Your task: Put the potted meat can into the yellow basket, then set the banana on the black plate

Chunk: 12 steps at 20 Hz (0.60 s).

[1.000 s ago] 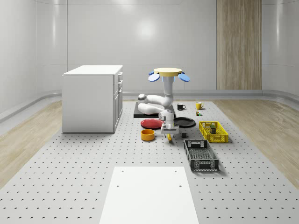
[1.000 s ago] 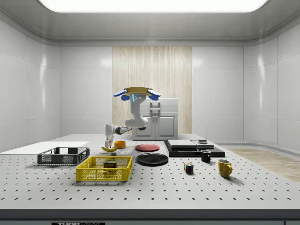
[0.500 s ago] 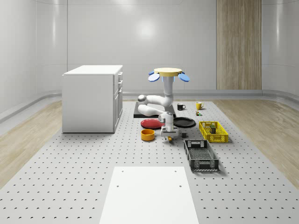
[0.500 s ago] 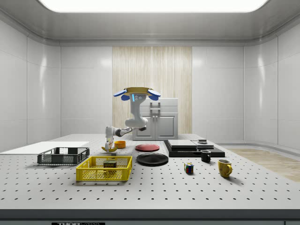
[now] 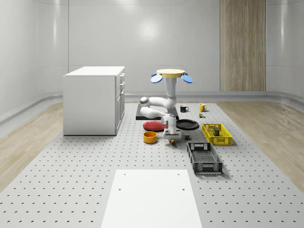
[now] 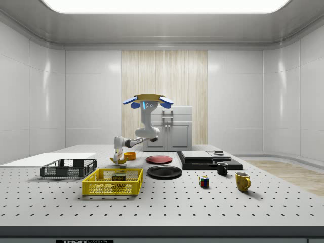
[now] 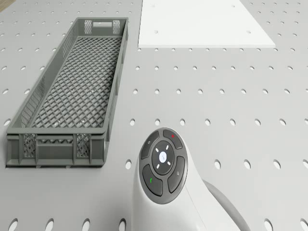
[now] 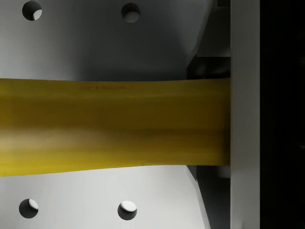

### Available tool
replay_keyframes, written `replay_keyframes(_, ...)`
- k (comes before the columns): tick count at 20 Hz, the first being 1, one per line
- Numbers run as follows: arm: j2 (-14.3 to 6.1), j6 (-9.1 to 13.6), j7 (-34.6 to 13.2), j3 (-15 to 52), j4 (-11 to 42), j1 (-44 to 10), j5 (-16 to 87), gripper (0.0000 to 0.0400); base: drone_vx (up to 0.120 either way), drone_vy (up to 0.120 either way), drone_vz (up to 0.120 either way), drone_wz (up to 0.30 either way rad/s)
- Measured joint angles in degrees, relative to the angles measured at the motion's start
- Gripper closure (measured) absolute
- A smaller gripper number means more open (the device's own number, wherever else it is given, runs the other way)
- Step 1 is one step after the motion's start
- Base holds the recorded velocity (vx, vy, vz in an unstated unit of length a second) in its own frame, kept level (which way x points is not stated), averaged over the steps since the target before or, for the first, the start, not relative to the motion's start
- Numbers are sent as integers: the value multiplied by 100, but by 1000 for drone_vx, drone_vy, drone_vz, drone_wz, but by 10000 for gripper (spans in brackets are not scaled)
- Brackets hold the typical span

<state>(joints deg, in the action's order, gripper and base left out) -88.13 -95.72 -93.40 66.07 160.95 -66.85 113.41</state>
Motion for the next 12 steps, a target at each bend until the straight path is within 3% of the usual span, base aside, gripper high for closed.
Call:
replay_keyframes(6,36,233,-13,459,166,121,-408,210,0,0,7,0)
replay_keyframes(10,52,369,-60,791,256,177,-716,210,-10,10,120,0)
replay_keyframes(12,56,409,-76,903,281,190,-821,210,-120,120,120,0)
